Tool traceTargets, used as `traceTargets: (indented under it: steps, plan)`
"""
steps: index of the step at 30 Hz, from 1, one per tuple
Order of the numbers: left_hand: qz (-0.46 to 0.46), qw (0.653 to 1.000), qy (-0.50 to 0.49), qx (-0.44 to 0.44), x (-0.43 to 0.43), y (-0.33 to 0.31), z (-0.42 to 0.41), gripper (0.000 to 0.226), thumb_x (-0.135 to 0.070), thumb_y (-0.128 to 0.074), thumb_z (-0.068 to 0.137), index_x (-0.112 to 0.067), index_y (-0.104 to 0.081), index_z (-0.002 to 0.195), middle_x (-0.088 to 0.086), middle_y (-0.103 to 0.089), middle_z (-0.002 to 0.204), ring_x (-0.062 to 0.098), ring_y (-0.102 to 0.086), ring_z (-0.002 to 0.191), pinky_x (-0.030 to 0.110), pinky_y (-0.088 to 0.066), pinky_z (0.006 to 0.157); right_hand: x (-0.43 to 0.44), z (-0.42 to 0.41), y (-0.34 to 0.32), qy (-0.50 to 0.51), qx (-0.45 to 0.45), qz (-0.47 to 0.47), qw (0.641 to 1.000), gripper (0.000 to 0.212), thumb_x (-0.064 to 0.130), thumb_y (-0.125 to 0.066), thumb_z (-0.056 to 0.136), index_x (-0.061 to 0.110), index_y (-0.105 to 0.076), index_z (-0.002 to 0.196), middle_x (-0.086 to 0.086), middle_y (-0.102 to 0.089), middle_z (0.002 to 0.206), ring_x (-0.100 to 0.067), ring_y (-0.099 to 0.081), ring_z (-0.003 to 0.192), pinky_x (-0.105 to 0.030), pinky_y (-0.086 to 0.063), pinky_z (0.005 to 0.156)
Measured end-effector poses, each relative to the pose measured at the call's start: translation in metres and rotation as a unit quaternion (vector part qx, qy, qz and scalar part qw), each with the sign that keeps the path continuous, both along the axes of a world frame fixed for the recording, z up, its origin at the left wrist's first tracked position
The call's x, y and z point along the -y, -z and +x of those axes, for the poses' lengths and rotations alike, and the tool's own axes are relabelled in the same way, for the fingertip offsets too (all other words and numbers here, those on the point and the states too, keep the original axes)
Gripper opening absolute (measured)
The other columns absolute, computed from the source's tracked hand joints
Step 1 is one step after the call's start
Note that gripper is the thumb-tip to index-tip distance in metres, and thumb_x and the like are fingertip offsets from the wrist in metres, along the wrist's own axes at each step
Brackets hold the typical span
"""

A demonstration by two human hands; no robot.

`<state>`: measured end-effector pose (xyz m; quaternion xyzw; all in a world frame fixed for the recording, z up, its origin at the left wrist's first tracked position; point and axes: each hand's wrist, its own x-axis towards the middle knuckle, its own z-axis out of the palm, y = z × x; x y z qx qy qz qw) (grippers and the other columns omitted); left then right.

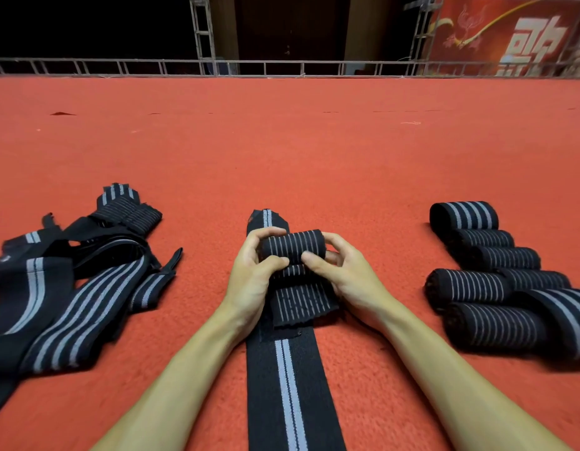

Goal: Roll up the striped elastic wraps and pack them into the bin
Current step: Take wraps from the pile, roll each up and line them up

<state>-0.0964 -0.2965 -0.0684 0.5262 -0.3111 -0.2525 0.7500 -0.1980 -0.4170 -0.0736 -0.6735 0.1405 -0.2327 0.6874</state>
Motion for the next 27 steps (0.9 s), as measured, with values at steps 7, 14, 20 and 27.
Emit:
traceTargets:
  steps: [7,14,20,27]
  plan:
    - [0.010,0.998,0.051,0.041,-0.0024,-0.0010,-0.0020,0.047,-0.001,-0.054,0.062,-0.021,-0.064,0.104,-0.004,-0.065,0.091,0.009,-0.059,0.082,0.023,-0.050,0.071,-0.0011,0.0001,-0.0020,0.025,0.036,0.025,0.999,0.025,0.039,-0.077,0.075,0.024,-0.068,0.093,-0.005,-0.066,0.088,-0.021,-0.060,0.084,-0.043,-0.050,0.078]
    - [0.015,0.997,0.076,-0.020,0.0000,0.0009,-0.0043,0.047,-0.024,-0.062,0.079,-0.021,-0.049,0.124,0.005,-0.065,0.104,0.015,-0.065,0.091,0.031,-0.056,0.078,0.0017,-0.0068,-0.0062,-0.030,0.095,0.081,0.992,0.032,0.008,-0.072,0.074,0.015,-0.064,0.104,-0.010,-0.061,0.100,-0.018,-0.062,0.086,-0.030,-0.054,0.070]
    - [0.011,0.999,0.005,-0.031,0.0030,-0.0004,-0.0063,0.037,-0.033,-0.066,0.082,-0.012,-0.055,0.110,0.011,-0.066,0.105,0.019,-0.066,0.093,0.032,-0.056,0.079,0.0015,-0.0058,-0.0041,-0.006,0.084,0.014,0.996,0.039,0.011,-0.076,0.076,0.018,-0.063,0.112,-0.005,-0.067,0.106,-0.015,-0.064,0.095,-0.030,-0.054,0.082]
    - [0.001,0.994,-0.063,-0.086,0.0041,-0.0044,-0.0041,0.058,-0.044,-0.061,0.082,-0.002,-0.053,0.122,0.019,-0.067,0.114,0.034,-0.065,0.106,0.054,-0.048,0.097,0.0013,-0.0009,-0.0009,0.000,0.012,0.001,1.000,0.057,-0.008,-0.073,0.074,0.012,-0.055,0.124,-0.009,-0.068,0.095,-0.014,-0.068,0.081,-0.026,-0.056,0.072]
